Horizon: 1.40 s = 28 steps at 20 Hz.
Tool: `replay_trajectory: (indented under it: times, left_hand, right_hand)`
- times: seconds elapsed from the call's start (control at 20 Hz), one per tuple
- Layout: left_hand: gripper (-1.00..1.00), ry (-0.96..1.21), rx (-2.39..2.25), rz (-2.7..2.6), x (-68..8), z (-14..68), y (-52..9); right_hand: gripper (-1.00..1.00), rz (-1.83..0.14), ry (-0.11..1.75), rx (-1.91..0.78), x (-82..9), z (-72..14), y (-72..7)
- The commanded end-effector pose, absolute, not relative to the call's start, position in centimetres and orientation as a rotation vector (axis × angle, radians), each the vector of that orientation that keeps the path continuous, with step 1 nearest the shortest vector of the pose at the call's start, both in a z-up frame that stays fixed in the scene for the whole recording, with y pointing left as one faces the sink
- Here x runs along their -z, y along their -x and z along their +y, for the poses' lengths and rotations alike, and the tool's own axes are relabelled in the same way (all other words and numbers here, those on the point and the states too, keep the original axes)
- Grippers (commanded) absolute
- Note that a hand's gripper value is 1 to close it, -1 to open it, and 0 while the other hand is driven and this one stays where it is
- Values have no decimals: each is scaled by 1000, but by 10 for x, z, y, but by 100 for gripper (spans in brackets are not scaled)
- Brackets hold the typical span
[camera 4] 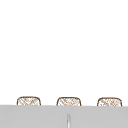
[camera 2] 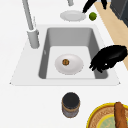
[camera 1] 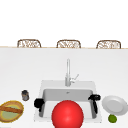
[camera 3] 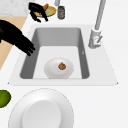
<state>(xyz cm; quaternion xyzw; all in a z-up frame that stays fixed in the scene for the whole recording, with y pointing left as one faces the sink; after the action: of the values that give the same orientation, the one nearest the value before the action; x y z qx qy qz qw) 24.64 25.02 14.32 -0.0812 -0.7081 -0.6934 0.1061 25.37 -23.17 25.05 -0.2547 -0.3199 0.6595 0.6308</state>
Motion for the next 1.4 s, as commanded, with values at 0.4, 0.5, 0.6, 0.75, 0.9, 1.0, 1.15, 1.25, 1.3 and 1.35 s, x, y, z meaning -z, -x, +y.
replay_trajectory:
  times: [0.4, 0.5, 0.6, 0.75, 0.9, 1.0, 1.15, 1.25, 1.3, 1.35]
  left_hand:
    - [0, 239, 2043, -2086, -143, 250, -246]
    - [0, 239, 2043, -2086, -143, 250, -246]
    - [0, 239, 2043, -2086, -143, 250, -246]
    - [0, 239, 2043, -2086, -143, 250, -246]
    - [0, 239, 2043, -2086, -143, 250, -246]
    - [0, 239, 2043, -2086, -143, 250, -246]
    - [0, 239, 2043, -2086, -143, 250, -246]
    - [0, 239, 2043, -2086, -143, 250, -246]
    - [0, 239, 2043, -2086, -143, 250, -246]
    - [0, 239, 2043, -2086, -143, 250, -246]
  right_hand:
    - [-100, -531, 465, -1566, -269, -250, -216]
    - [-100, -525, 453, -1570, -270, -258, -212]
    - [-100, -533, 445, -1569, -273, -266, -206]
    - [-100, -608, 462, -1544, -274, -282, -192]
    - [-100, -633, 466, -1537, -273, -295, -184]
    - [-100, -639, 458, -1531, -273, -307, -176]
    - [-100, -621, 439, -1531, -273, -320, -167]
    - [-100, -625, 443, -1531, -273, -330, -157]
    - [-100, -634, 448, -1528, -273, -336, -153]
    - [-100, -643, 451, -1526, -273, -342, -148]
